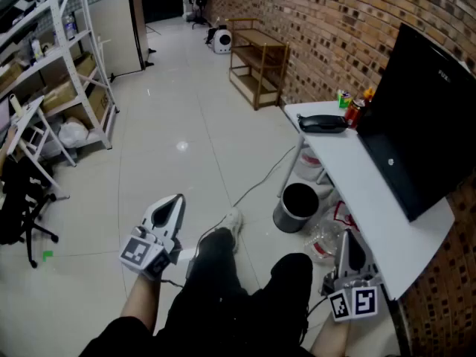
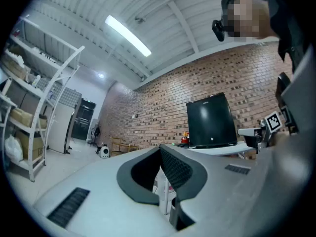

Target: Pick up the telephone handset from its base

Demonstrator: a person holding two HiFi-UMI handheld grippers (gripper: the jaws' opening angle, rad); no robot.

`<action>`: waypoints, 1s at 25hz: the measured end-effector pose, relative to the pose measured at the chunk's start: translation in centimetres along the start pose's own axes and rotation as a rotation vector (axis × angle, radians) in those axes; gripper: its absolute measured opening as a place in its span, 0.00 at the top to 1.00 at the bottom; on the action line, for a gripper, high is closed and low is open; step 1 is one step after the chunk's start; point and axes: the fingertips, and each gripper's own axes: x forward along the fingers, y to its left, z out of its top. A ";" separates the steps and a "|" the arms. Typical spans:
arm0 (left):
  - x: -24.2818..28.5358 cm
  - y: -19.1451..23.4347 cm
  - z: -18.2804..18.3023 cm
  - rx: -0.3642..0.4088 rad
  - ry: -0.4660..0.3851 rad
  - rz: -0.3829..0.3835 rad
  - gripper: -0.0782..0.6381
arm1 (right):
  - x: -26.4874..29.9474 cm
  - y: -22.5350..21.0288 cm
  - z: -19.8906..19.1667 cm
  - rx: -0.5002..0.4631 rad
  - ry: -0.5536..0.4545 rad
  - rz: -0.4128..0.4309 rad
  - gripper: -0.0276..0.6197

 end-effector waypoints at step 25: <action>9.8 3.3 0.5 0.024 -0.054 -0.139 0.89 | 8.6 -4.4 1.3 -0.013 0.022 -0.039 0.94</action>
